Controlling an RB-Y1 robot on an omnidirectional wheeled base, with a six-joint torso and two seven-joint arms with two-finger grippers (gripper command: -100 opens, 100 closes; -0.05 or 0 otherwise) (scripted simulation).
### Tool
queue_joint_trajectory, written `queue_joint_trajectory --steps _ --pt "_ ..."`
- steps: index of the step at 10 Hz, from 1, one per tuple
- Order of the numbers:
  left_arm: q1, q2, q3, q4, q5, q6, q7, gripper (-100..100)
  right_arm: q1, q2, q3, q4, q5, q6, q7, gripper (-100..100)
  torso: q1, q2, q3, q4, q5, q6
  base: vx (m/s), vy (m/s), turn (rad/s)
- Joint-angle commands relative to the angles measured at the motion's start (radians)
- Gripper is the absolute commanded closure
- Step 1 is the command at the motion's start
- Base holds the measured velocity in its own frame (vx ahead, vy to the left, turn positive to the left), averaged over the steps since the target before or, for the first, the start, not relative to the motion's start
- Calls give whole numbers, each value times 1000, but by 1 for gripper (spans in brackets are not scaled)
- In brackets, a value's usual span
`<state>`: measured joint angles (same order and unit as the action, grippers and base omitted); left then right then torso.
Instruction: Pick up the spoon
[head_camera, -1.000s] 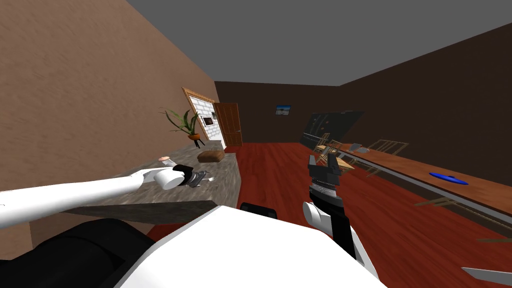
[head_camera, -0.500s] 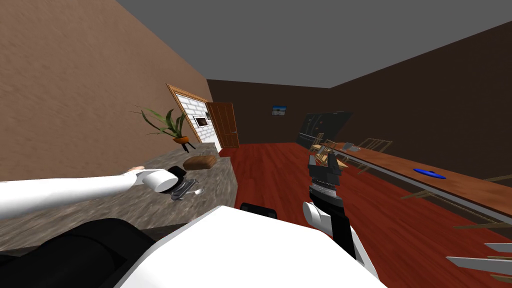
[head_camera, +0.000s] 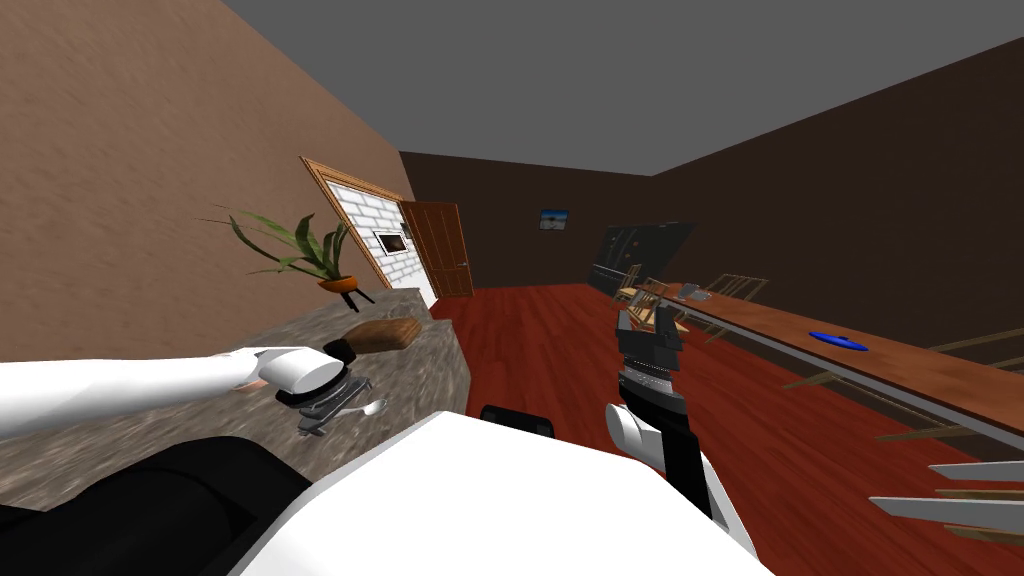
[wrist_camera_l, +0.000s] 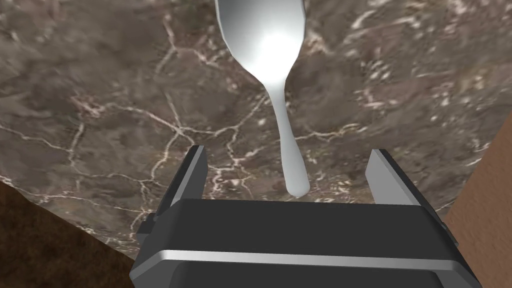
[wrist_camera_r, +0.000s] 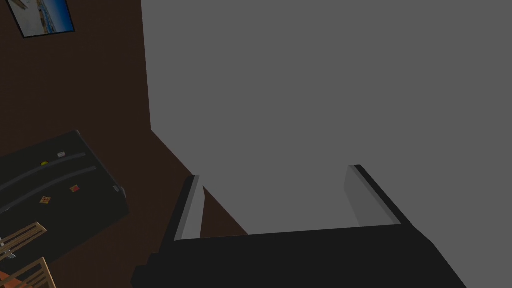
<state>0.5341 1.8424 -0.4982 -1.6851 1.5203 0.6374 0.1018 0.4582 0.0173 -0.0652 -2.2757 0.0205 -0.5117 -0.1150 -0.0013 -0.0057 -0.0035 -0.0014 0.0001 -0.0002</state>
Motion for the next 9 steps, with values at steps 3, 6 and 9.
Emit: queue_joint_trajectory --steps 3,6,9 --pt "13 15 -12 -1 20 0 -2 0 0 0 0 0 0 0 0 0 0 4 2 1 0 0 29 0 -5" --pt "16 -53 -20 40 -29 -5 -10 -100 0 0 0 0 0 0 0 0 1 6 3 1 0 0 19 4 -22" --pt "21 -68 -23 43 -48 -12 -1 -100 0 0 0 0 0 0 0 0 1 6 3 1 0 0 15 2 -11"
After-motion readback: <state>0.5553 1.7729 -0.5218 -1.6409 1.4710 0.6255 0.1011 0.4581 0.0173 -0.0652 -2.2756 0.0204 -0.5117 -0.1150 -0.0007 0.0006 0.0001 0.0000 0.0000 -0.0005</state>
